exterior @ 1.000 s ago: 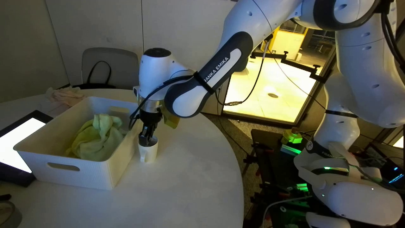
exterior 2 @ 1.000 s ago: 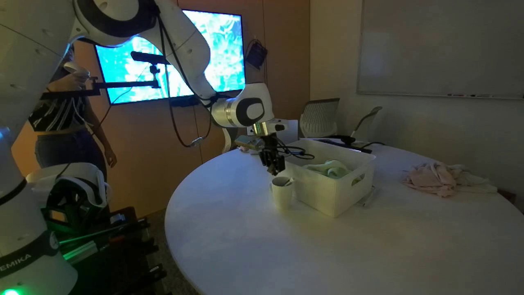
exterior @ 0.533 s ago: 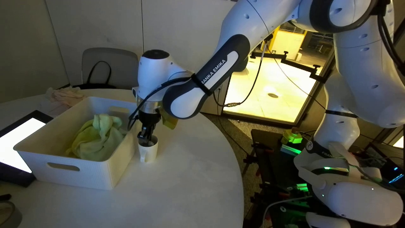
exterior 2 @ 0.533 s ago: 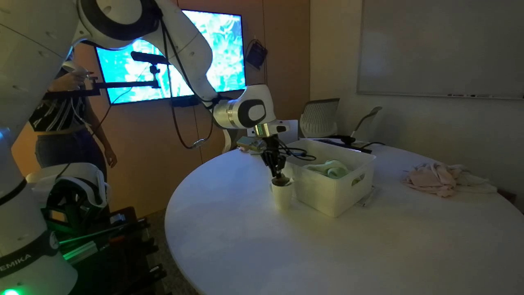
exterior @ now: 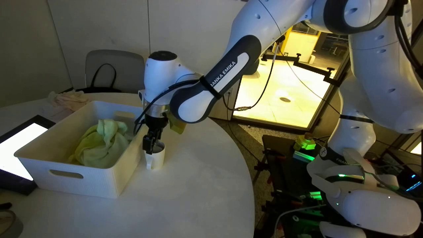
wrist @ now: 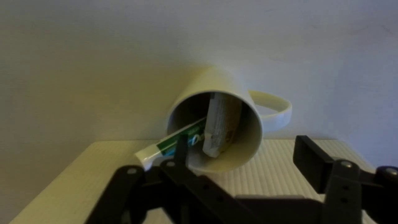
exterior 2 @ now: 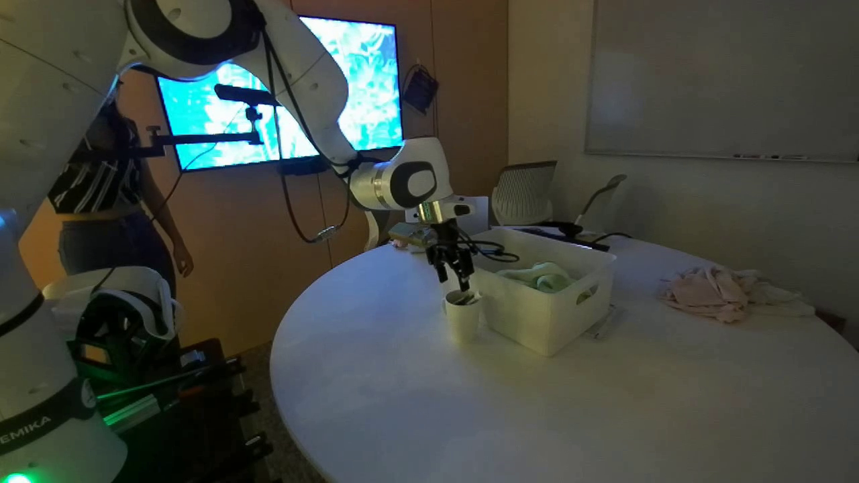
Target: Pick up the yellow towel put it in the basket, pick up a black masking tape put it in the cup, pick up the light yellow towel put it in the basket, pick up the marker put it in the cup, pick up the white-brown towel put it in the basket and pick up the object put it in the cup
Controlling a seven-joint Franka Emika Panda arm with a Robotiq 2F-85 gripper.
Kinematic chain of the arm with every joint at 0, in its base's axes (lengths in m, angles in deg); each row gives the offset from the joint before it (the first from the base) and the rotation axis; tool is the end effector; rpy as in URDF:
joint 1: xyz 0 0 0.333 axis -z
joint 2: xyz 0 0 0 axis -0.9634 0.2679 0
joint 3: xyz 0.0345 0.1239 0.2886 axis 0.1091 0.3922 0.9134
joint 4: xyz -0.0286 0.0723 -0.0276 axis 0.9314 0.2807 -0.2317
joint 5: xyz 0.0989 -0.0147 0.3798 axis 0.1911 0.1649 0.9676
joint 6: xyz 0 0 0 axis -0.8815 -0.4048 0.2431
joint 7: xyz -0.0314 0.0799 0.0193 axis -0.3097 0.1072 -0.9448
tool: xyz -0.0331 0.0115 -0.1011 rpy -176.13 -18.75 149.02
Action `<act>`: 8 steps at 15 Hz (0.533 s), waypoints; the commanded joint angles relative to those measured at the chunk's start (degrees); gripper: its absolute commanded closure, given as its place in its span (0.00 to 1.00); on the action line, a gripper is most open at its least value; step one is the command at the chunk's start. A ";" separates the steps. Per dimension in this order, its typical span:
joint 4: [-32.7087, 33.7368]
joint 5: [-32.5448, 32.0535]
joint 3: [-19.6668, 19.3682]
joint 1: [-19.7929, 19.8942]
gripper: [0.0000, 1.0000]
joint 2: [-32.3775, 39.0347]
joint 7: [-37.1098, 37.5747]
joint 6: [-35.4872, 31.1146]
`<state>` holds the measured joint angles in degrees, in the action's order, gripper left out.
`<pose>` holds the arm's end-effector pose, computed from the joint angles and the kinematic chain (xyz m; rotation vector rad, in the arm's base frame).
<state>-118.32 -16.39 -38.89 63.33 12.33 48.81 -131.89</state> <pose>0.6591 0.0870 0.2030 3.0265 0.0758 0.2554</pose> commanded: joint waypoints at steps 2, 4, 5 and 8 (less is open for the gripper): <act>-7.45 0.20 0.77 -0.35 0.00 -9.77 0.46 2.81; -11.11 0.80 1.41 -0.39 0.00 -15.03 1.75 5.91; -13.16 1.37 1.94 -0.14 0.00 -18.11 2.21 8.10; -18.73 4.64 3.60 0.99 0.00 -27.29 4.79 15.81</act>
<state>-129.27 -14.43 -36.88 63.26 -4.16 51.02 -121.53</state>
